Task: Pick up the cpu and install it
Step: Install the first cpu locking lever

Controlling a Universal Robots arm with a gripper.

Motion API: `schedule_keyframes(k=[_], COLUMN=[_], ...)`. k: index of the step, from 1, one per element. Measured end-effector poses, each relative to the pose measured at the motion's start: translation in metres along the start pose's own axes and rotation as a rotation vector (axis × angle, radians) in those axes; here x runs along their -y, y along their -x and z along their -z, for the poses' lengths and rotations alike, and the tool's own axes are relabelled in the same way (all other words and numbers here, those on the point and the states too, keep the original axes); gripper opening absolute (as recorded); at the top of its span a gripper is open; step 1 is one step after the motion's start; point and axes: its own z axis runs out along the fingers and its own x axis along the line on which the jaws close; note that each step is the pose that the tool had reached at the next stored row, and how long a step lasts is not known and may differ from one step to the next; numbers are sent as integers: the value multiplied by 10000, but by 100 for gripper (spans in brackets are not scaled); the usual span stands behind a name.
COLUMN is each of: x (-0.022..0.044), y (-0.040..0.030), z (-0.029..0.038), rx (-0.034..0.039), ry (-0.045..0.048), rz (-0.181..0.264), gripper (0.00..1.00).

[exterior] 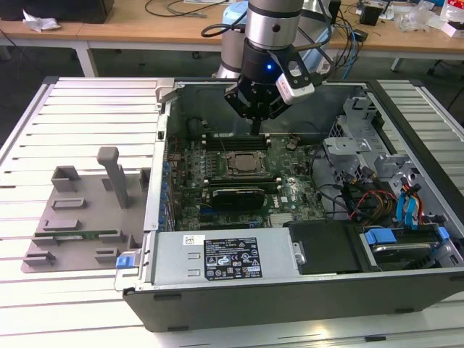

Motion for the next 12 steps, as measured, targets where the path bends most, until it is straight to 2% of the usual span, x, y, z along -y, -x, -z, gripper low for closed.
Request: schedule_keyframes(k=[12], x=[2], y=[-35], z=[-1], rx=[0], ry=[-1], rz=[-1], gripper=[11])
